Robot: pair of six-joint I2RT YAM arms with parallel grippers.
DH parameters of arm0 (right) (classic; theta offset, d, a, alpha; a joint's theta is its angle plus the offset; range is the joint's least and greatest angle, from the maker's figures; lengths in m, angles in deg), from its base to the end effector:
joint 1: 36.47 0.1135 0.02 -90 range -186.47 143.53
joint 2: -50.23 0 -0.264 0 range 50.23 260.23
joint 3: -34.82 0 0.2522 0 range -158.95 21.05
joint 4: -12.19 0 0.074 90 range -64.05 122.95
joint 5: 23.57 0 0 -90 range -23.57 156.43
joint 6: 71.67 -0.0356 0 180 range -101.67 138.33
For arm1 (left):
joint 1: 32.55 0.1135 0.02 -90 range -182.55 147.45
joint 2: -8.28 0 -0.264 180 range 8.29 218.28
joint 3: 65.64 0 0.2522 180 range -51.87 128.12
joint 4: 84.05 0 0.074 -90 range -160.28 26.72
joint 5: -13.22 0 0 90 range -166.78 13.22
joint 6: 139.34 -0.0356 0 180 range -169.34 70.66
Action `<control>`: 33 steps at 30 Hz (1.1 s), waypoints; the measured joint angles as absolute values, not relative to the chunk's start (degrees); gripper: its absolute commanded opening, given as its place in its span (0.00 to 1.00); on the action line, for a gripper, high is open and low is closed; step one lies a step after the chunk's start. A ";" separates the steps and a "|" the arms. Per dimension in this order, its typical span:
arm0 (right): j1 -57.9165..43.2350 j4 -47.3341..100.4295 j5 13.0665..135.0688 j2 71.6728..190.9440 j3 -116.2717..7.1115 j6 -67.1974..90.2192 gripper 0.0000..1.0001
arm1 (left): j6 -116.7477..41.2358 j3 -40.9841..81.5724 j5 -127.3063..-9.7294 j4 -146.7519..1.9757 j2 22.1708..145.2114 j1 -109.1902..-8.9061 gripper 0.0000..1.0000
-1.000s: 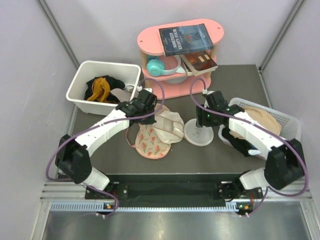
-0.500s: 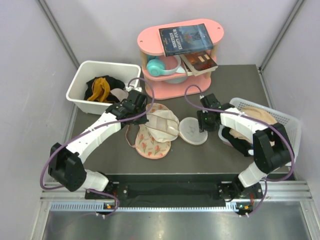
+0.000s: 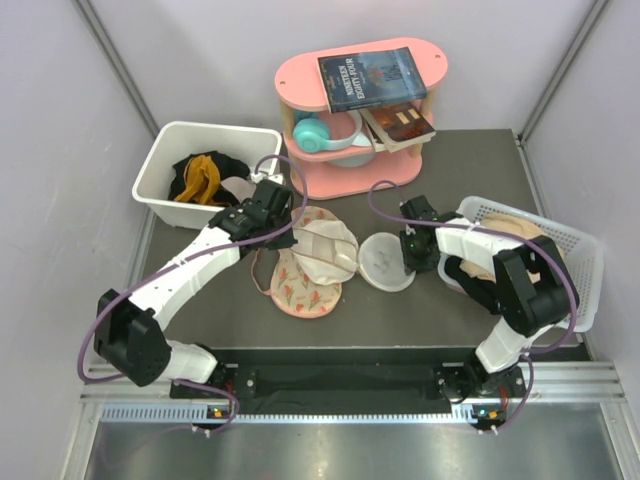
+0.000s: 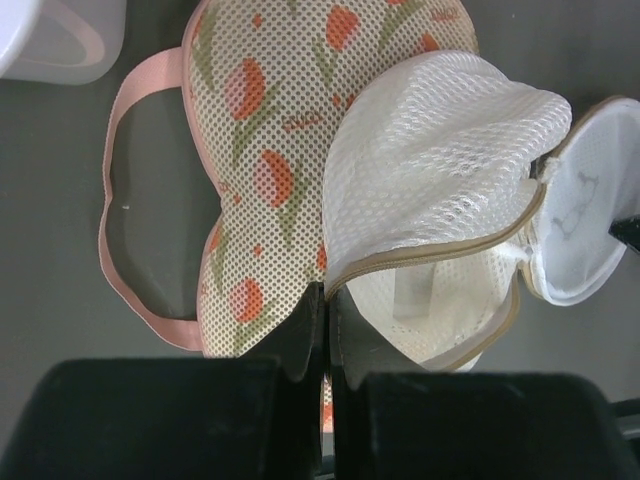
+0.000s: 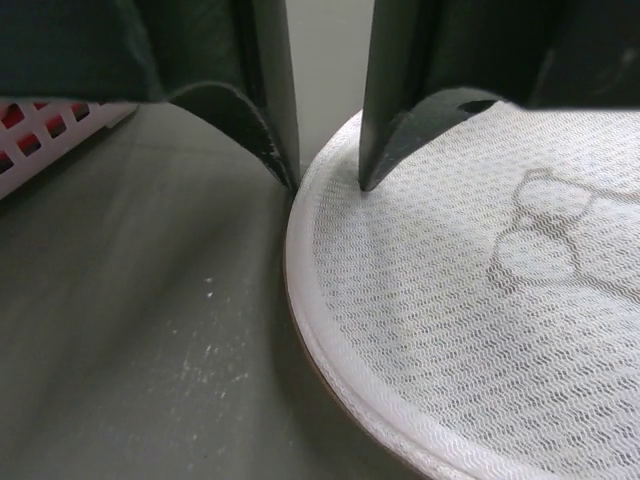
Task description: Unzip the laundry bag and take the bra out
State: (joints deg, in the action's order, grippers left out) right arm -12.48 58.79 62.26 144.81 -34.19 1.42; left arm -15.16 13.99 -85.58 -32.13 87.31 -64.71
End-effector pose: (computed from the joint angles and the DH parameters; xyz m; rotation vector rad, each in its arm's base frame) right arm 0.2771 0.1205 0.1636 -0.1583 2.8199 0.0584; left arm 0.2486 -0.1498 0.2901 -0.1106 2.4760 -0.3162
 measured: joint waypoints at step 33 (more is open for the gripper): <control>-21.27 86.07 42.42 136.20 -67.78 19.45 0.00 | -11.56 29.88 -74.15 -38.36 99.05 -75.66 0.00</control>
State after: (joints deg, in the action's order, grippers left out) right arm -21.27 86.07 42.42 136.20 -67.78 19.45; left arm -11.56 29.88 -74.15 -38.36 99.05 -75.66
